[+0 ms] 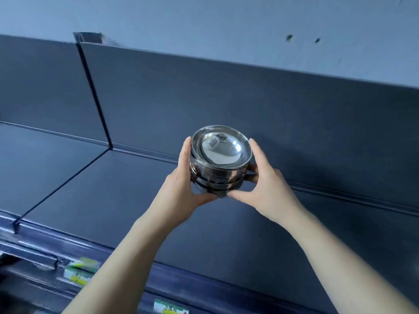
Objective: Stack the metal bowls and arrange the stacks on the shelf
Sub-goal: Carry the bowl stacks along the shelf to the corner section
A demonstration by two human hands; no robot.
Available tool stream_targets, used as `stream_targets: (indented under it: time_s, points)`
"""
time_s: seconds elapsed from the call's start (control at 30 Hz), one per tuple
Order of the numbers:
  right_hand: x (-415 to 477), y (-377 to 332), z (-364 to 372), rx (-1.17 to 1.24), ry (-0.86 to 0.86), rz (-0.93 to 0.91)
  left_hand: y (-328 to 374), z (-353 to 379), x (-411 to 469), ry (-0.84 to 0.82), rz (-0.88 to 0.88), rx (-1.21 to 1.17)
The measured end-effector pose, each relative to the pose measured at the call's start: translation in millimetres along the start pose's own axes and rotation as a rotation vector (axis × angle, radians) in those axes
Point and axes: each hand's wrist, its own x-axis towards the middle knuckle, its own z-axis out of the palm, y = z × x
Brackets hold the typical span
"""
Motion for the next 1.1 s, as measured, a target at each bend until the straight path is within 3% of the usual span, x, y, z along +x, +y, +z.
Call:
stream_targets:
  time_s: [0.53, 1.1]
  points:
    - [75.4, -226.2, 243.6, 0.179, -0.212, -0.223, -150.7, -290.5, -66.8, 0.202, -0.155, 0.228]
    - [217.4, -341.4, 414.6, 0.231, -0.400, -0.311, -299.1, -449.3, -16.4, 0.328, -0.358, 0.200]
